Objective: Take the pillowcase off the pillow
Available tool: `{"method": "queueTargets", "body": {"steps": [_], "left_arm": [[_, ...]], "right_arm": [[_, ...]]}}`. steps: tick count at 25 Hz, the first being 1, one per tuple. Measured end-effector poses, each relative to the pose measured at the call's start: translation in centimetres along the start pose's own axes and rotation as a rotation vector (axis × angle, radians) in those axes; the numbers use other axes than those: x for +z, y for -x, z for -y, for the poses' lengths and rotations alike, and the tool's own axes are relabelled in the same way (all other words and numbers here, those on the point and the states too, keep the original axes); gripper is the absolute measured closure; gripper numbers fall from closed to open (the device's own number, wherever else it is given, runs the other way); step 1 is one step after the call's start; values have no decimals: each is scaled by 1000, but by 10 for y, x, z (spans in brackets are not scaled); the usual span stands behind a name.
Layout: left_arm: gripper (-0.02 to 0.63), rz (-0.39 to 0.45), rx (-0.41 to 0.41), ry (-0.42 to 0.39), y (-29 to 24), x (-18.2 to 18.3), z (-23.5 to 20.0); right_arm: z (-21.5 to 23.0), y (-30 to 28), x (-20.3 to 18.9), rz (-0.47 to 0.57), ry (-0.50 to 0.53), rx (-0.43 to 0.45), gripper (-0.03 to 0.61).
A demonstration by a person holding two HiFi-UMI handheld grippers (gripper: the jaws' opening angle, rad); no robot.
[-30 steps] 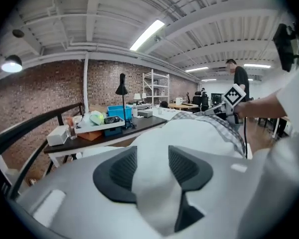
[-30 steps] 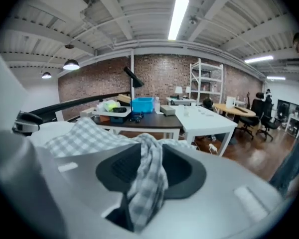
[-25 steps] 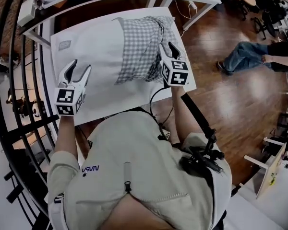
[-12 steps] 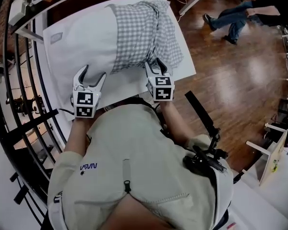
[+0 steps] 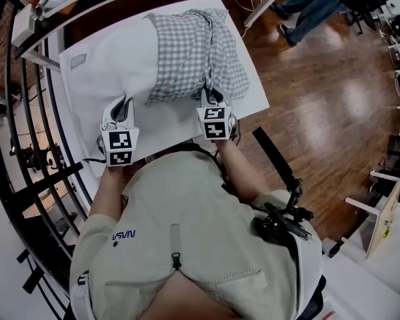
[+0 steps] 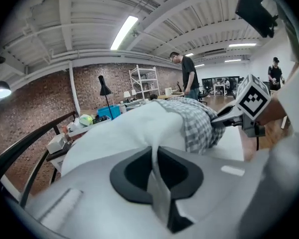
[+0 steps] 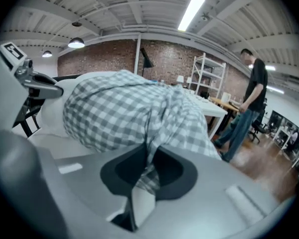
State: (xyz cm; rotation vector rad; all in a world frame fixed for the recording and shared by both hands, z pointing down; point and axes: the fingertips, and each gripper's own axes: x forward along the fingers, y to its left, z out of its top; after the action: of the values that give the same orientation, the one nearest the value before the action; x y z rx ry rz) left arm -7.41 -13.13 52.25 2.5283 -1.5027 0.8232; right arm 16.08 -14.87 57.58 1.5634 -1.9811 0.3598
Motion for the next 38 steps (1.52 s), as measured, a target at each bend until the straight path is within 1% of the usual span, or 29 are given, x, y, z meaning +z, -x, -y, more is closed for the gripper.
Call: {"method": "queueTargets", "body": {"steps": [4,8,13,18,20,22,24,26,27,28,30,31,32,35,37,38], "left_arm": [[591,78,47,41,10,35,-31],[592,109,71,73,13,50,-53],[592,134,79,132,16,47,-60],[594,108,88,190,23,28,-57],[594,90,78,175,27,20,-49],[594,66,46,146,27,10,-31],[594,43,26,161,24,-3,-18],[589,34,7,179,23,-13,-9],[570,36,-9,176,24,-15,-5],[535,39,-28,169,25,-14,-1],[462,47,-62,167,32,-9,4],[437,55,-72,174,39,-2,5],[422,71,-74,183,47,6,5],[420,146,-47,202,63,37,-2],[419,171,-30,197,57,54,-10],[405,175,-25,190,50,60,-14]], "right_arm": [[29,19,35,80,24,-78,540],[70,27,53,114,27,-175,543],[115,22,39,70,-12,-267,545],[150,4,-4,-40,-72,-329,549],[160,-5,-26,-92,-105,-330,549],[162,-13,-43,-140,-112,-317,551],[158,-22,-57,-170,-139,-293,549],[152,-27,-65,-175,-171,-254,546],[150,-27,-67,-175,-181,-236,537],[149,-23,-67,-170,-191,-215,515],[148,-8,-56,-138,-223,-177,438],[148,2,-45,-106,-235,-163,422],[149,13,-30,-64,-238,-156,422],[157,38,25,89,-215,-150,422],[161,41,61,174,-194,-132,422],[160,39,77,204,-181,-115,422]]}}
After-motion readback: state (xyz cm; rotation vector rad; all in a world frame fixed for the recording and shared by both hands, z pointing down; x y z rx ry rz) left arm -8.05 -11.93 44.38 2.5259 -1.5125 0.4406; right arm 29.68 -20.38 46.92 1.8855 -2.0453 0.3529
